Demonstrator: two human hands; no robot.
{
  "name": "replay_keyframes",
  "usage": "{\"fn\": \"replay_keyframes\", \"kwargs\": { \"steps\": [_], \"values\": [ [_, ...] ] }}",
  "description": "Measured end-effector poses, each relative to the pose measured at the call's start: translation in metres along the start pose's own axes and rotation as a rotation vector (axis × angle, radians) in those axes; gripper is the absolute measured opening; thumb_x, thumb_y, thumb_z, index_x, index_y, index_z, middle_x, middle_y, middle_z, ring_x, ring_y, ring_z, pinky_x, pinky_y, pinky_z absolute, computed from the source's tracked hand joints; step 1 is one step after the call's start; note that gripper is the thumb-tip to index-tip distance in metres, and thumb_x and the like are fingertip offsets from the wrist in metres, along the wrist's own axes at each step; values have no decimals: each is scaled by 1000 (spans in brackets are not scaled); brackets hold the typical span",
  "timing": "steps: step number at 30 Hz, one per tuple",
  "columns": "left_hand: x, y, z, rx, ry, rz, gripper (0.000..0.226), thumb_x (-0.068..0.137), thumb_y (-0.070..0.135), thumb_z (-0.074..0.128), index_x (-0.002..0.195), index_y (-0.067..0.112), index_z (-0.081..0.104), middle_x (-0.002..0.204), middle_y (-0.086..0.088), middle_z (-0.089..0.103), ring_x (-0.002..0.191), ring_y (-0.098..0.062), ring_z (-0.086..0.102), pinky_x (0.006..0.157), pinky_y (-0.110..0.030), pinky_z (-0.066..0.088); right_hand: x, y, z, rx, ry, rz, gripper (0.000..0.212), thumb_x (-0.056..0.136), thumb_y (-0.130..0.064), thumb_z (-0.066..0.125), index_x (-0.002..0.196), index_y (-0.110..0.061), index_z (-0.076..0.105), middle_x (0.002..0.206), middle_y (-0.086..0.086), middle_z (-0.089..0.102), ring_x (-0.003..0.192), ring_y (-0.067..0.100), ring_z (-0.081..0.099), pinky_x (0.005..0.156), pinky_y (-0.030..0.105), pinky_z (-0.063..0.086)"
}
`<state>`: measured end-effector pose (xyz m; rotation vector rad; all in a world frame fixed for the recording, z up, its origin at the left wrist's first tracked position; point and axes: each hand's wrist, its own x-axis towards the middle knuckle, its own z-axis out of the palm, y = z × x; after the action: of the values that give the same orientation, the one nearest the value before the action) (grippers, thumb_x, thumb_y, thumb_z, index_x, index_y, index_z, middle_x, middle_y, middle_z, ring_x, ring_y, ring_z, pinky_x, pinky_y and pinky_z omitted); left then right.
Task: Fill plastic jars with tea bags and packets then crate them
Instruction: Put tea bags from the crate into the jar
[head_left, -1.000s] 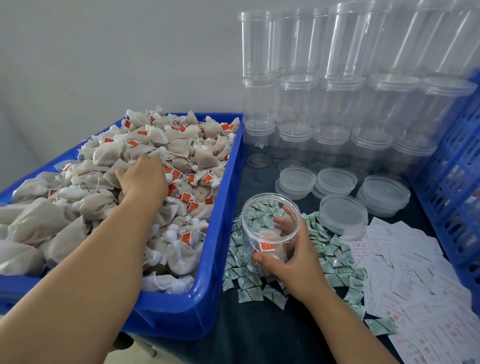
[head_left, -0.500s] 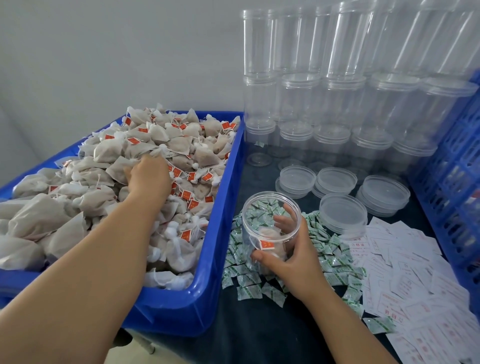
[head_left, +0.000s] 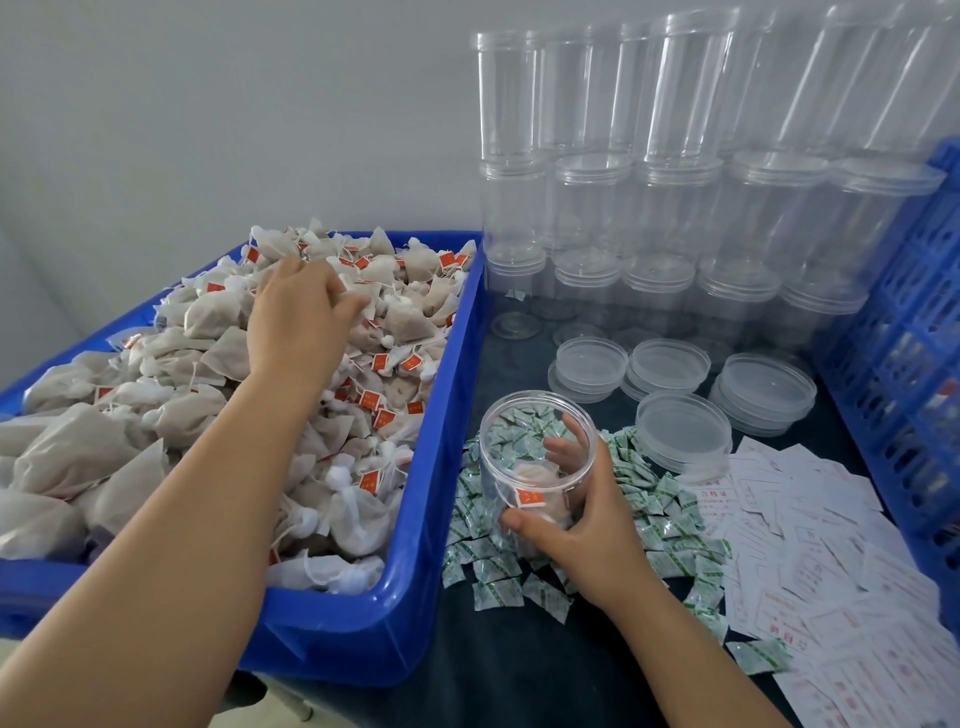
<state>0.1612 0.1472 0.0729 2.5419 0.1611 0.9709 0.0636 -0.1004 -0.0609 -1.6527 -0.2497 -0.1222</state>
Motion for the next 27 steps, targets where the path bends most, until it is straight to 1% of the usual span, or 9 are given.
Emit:
{"fn": "replay_keyframes", "kwargs": {
  "steps": [2, 4, 9, 13, 14, 16, 20, 24, 27],
  "values": [
    [-2, 6, -4, -112, 26, 64, 21, 88, 29, 64, 82, 12, 54, 100, 0, 45, 94, -19, 46, 78, -32, 36, 0, -1, 0, 0, -4, -1, 90, 48, -60, 87, 119, -79, 34, 118, -44, 49, 112, -7, 59, 91, 30, 58],
    [-5, 11, -7, -184, 60, 111, 20, 90, 29, 62, 84, 12, 53, 99, 1, 46, 88, -17, 46, 75, -30, 36, -1, -2, 0, 2, -9, 4, 90, 48, -59, 87, 119, -79, 34, 118, -43, 49, 112, -4, 60, 90, 34, 59],
    [-13, 34, -18, -479, 57, 137, 20, 90, 38, 58, 78, 26, 48, 75, 12, 54, 66, 1, 50, 61, -16, 39, -2, -2, -1, 6, -7, 8, 89, 48, -57, 86, 117, -80, 34, 117, -43, 49, 114, 2, 61, 91, 37, 59],
    [-31, 66, -25, -786, -51, 183, 16, 80, 43, 62, 75, 36, 49, 85, -7, 65, 70, -14, 61, 58, -25, 52, -1, -1, 0, 8, -1, 5, 89, 48, -58, 86, 118, -79, 35, 117, -44, 50, 111, -2, 61, 85, 25, 59],
    [-36, 74, -25, -825, -81, 220, 15, 79, 41, 64, 77, 36, 50, 86, -6, 65, 73, -17, 63, 61, -26, 54, -1, 0, 0, 10, 1, 5, 89, 48, -57, 86, 118, -79, 35, 117, -44, 50, 111, -4, 61, 84, 23, 58],
    [-45, 84, -24, -878, -163, 285, 21, 78, 36, 69, 87, 38, 51, 87, 7, 68, 82, -11, 66, 70, -25, 56, 0, 1, 0, 12, 1, -1, 89, 49, -56, 87, 119, -78, 36, 117, -43, 50, 111, -6, 60, 82, 19, 57],
    [-53, 89, -19, -859, -357, 342, 41, 75, 23, 78, 104, 40, 54, 92, 22, 65, 93, 0, 64, 77, -19, 54, 1, 2, 0, 15, -2, -15, 89, 51, -55, 87, 121, -76, 37, 118, -42, 50, 112, -6, 59, 79, 16, 55],
    [-58, 93, -14, -690, -459, 474, 31, 75, 26, 77, 102, 28, 62, 94, 19, 61, 92, 5, 57, 76, -10, 47, 1, 4, 0, 9, 5, -18, 89, 50, -56, 87, 121, -76, 36, 117, -42, 50, 114, -3, 59, 82, 18, 55],
    [-61, 94, -14, -601, -529, 575, 28, 76, 26, 76, 102, 19, 67, 96, 15, 62, 90, 1, 57, 75, -8, 45, 2, 4, -1, -11, 4, -15, 91, 50, -58, 86, 122, -77, 34, 118, -42, 49, 116, -3, 58, 90, 25, 54]
  ]
}}
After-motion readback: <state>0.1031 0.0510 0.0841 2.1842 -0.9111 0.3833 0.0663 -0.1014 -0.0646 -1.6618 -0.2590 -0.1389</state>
